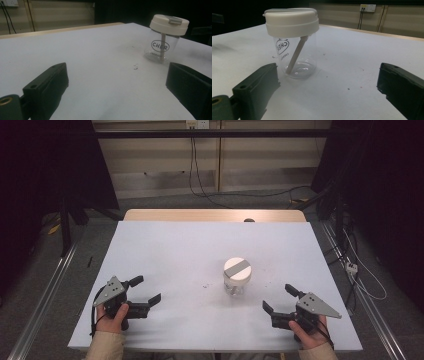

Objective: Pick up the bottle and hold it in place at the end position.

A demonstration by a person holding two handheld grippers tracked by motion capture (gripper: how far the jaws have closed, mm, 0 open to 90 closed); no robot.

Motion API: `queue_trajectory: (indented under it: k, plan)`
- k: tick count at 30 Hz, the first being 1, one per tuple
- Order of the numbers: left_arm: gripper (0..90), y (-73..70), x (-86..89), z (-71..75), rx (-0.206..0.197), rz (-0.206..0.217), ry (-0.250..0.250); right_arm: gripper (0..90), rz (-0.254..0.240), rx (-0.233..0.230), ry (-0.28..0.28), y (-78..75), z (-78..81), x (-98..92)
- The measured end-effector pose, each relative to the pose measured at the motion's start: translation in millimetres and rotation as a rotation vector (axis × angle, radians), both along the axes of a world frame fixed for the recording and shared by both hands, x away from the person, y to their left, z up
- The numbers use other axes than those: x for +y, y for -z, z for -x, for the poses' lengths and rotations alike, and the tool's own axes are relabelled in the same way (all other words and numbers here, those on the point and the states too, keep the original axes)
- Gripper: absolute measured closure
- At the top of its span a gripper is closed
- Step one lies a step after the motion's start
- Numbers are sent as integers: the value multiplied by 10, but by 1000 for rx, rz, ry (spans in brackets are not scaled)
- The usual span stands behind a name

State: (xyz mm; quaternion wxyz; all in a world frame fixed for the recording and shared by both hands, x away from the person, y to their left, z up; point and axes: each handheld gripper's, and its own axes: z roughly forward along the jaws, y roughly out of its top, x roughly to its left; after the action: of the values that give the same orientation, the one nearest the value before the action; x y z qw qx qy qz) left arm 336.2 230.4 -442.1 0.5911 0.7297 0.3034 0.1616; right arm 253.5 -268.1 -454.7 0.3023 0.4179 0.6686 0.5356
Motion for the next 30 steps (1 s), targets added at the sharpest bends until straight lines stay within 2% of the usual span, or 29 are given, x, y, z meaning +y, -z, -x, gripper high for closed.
queue_trajectory:
  k: [13,25,30]
  plan:
    - [41,-8,-24,5,-9,5,2,31,3,2,-1,-6,-46,45]
    - [41,-3,-25,2,-8,-2,5,32,3,7,-5,-32,-205,171]
    - [41,-1,-26,-3,-9,-4,4,35,6,15,-31,-35,-254,253]
